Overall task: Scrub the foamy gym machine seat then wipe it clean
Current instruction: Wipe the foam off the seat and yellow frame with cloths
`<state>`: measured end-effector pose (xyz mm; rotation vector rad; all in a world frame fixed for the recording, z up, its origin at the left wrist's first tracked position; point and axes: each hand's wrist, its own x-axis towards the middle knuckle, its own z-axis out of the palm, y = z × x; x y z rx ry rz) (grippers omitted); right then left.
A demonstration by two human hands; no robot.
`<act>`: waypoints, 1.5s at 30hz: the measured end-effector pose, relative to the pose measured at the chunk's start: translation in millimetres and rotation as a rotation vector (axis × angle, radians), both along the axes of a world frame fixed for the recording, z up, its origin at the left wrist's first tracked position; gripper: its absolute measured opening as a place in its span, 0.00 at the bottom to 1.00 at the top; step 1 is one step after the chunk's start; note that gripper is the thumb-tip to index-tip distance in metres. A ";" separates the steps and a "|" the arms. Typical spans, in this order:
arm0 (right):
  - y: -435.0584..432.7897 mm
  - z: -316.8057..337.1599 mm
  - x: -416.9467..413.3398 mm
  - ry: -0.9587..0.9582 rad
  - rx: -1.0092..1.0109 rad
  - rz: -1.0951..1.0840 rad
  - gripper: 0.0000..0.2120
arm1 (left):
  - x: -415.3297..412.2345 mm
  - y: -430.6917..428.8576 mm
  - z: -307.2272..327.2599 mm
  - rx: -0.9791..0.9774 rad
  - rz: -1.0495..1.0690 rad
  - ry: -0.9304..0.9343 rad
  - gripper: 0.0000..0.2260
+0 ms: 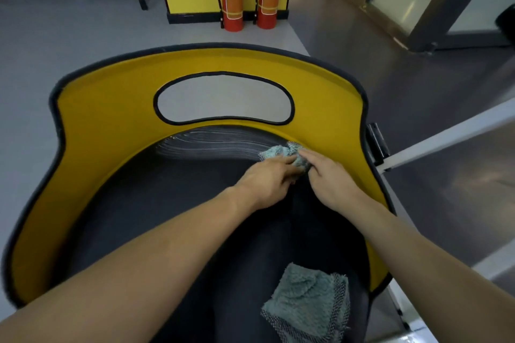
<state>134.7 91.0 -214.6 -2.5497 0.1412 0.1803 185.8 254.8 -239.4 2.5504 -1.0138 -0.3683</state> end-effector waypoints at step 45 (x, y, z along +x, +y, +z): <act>32.0 11.3 23.5 -0.099 0.084 0.104 0.05 | 0.7 88.5 18.5 0.016 0.280 -0.166 0.12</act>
